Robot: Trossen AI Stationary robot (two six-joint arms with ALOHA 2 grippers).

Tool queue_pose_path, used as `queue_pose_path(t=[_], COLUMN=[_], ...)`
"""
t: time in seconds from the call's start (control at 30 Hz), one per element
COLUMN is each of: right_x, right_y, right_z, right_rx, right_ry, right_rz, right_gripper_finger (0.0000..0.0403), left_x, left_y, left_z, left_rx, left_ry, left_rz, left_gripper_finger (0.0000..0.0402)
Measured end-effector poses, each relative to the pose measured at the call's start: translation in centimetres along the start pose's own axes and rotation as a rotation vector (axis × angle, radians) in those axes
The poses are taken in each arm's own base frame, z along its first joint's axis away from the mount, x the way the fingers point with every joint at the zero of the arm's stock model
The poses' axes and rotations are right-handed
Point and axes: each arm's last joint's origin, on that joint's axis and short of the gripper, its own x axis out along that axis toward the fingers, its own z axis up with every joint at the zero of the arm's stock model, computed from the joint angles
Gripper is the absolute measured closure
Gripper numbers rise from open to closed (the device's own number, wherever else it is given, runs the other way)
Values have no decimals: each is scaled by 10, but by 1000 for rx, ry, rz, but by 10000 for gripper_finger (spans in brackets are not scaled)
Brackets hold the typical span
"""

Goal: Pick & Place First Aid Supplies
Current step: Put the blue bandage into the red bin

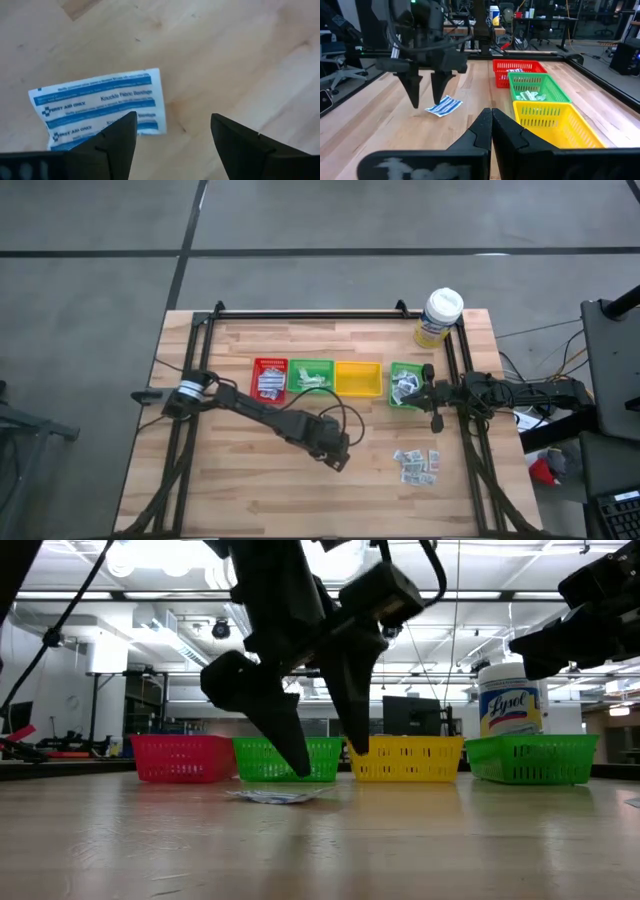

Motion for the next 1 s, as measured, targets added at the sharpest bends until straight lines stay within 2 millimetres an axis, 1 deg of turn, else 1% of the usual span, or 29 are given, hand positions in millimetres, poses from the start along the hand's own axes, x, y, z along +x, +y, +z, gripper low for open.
queue_pose_path(t=[0.2, 0.6, 0.8, 1.0], right_x=[0, 0, 0, 0], right_y=[0, 0, 0, 0], right_z=[0, 0, 0, 0], right_rx=[1, 0, 1, -1], right_ry=[0, 0, 0, 0], right_rz=[0, 0, -1, 0], right_gripper_finger=[394, 394, 394, 394], left_x=[9, 9, 9, 10], left_y=[4, 8, 12, 13], left_z=[4, 7, 6, 5], left_rx=[-12, -27, -47, -50], left_ry=[14, -5, 5, 1], left_rz=[20, 57, 99, 105], left_gripper_finger=[156, 156, 156, 156])
